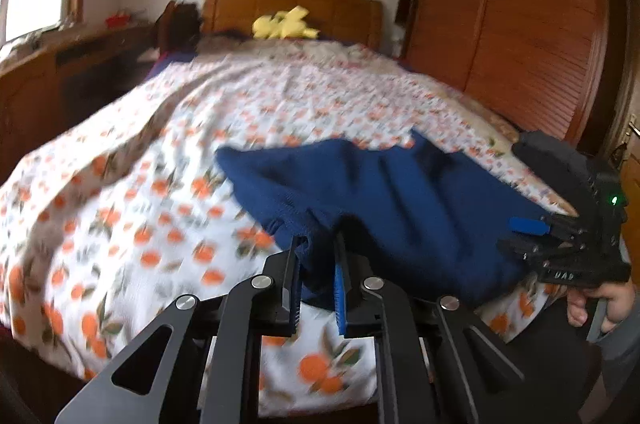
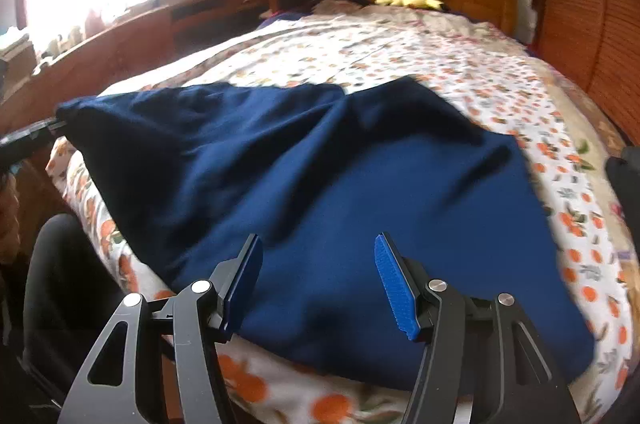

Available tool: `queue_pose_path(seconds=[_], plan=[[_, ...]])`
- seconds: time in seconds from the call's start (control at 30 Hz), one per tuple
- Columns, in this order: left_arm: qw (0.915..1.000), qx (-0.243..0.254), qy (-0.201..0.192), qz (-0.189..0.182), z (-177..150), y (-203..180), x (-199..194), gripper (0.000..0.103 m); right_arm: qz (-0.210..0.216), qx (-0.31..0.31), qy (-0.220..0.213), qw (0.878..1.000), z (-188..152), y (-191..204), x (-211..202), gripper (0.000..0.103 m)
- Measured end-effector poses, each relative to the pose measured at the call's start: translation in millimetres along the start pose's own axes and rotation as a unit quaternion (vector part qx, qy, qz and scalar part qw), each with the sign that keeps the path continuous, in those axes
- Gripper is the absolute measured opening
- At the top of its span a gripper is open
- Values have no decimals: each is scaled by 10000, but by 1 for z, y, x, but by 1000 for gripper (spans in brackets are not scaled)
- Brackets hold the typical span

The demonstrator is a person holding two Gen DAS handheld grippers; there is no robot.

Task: Fold large clothes
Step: 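Lift the held edge and fold it over the jacket with the left tool, open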

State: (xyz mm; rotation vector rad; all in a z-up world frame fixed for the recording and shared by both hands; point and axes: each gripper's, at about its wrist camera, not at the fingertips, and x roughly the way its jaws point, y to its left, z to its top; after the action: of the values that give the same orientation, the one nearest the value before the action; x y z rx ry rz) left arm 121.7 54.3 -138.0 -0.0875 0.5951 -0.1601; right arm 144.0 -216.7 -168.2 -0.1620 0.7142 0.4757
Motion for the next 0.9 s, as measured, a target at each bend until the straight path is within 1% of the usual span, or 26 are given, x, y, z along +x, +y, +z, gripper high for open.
queue_pose_path(seconds=[0.17, 0.27, 0.37, 0.43, 0.57, 0.67, 0.73, 0.77, 0.83, 0.87, 0.9], plan=[[9989, 335, -249, -193, 39, -45, 2, 11, -223, 160, -205, 9994, -2, -42, -21, 56], [9970, 589, -353, -369, 63, -84, 8, 10, -323, 332, -324, 9984, -6, -70, -36, 56], [9943, 807, -431, -556, 79, -121, 14, 10, -417, 439, -400, 9974, -10, -93, -50, 56], [9916, 977, -450, -725, 89, -154, 22, 10, -511, 455, -419, 9968, -15, -107, -59, 56], [9850, 1242, -318, -1152, 99, -214, 44, 9, -713, 429, -480, 9954, -25, -128, -79, 56], [9794, 1500, -207, -1335, 95, -255, 60, 9, -861, 482, -536, 9937, -31, -141, -91, 56], [9773, 1633, -84, -1347, 90, -273, 72, 11, -911, 558, -552, 9927, -35, -147, -97, 56], [9768, 1676, -7, -1333, 87, -277, 78, 12, -938, 600, -562, 9922, -37, -149, -100, 56], [9759, 1708, 155, -1348, 82, -283, 89, 22, -959, 637, -570, 9917, -39, -153, -102, 56], [9757, 1704, 224, -1361, 79, -284, 93, 29, -967, 660, -568, 9915, -40, -154, -103, 56], [9765, 1698, 208, -1313, 77, -285, 94, 48, -962, 673, -564, 9915, -40, -154, -103, 56]])
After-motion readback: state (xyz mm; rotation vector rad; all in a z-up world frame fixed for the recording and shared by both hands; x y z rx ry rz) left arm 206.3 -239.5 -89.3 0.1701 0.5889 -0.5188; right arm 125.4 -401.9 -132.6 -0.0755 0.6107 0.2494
